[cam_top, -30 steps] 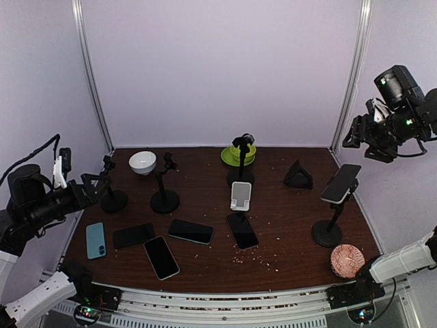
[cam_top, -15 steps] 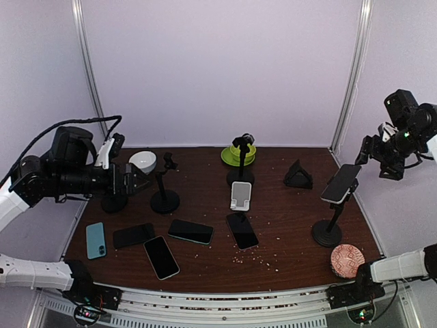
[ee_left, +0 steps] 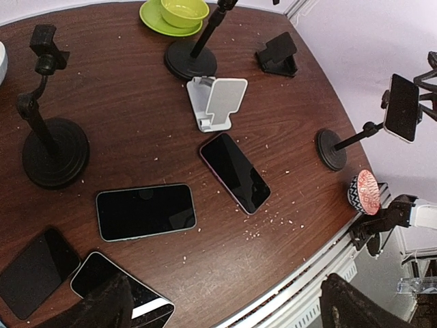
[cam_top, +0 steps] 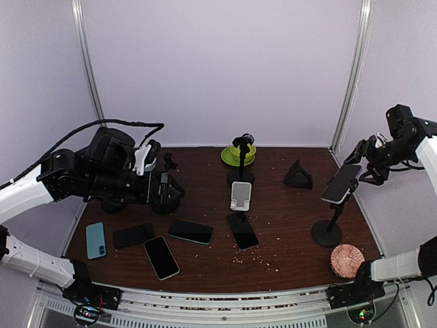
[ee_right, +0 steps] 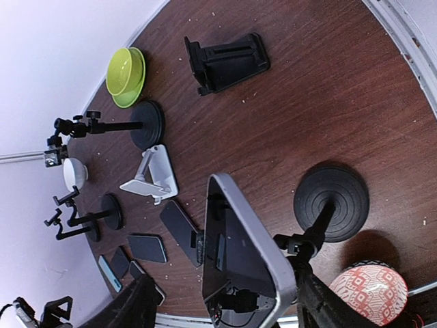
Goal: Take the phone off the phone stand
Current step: Pick up the phone stand with the phone from the center of the board.
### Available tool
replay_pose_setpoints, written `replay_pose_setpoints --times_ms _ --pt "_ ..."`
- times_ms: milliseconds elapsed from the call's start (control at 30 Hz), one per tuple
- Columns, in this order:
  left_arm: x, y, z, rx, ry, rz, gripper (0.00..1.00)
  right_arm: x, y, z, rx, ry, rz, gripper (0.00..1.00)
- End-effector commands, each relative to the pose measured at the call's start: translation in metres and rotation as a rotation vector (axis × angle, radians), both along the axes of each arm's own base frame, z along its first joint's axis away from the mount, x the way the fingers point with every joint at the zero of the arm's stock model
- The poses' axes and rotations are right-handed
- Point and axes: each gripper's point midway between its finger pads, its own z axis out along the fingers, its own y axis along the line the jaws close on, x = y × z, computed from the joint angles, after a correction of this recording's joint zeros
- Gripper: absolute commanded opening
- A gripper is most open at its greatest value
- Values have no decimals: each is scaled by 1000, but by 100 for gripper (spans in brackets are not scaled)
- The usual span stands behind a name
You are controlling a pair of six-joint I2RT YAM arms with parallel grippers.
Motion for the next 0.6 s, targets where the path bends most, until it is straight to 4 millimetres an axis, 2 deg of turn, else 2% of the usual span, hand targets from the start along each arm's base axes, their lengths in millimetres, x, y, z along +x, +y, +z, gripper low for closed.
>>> replay_pose_setpoints --times_ms 0,367,500,567 --pt "8 -12 26 -68 -49 24 98 17 8 3 89 -51 -2 68" --pt "7 -14 33 -87 -52 42 98 25 9 -15 128 -64 -28 49" --pt "4 -10 33 -97 -46 51 98 26 10 -19 131 -61 -25 28" --pt "4 -7 32 -100 -49 60 98 25 10 -20 130 -62 -19 21"
